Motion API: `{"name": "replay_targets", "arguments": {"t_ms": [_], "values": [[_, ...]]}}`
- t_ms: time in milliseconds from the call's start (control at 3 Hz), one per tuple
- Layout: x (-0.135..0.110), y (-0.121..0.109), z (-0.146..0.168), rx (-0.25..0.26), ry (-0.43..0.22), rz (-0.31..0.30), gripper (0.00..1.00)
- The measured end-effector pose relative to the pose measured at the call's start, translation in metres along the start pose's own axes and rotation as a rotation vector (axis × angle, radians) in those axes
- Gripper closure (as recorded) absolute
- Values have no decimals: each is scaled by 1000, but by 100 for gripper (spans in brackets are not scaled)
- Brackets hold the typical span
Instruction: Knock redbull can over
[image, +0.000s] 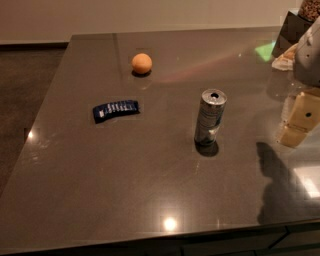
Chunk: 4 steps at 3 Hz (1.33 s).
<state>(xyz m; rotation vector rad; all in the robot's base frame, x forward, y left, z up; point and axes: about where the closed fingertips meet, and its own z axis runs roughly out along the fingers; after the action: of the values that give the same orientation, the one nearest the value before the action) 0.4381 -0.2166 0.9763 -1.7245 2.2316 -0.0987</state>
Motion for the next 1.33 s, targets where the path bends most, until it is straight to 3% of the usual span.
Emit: {"name": "replay_targets", "arguments": {"t_ms": [333,667,1000,1333], "values": [[0,0,0,0,0,0,0],[-5,-6,8,-3,-76,27,0],[-17,-14,24,14,-201,68,0],[-39,-27,45,52,-426,149,0]]}}
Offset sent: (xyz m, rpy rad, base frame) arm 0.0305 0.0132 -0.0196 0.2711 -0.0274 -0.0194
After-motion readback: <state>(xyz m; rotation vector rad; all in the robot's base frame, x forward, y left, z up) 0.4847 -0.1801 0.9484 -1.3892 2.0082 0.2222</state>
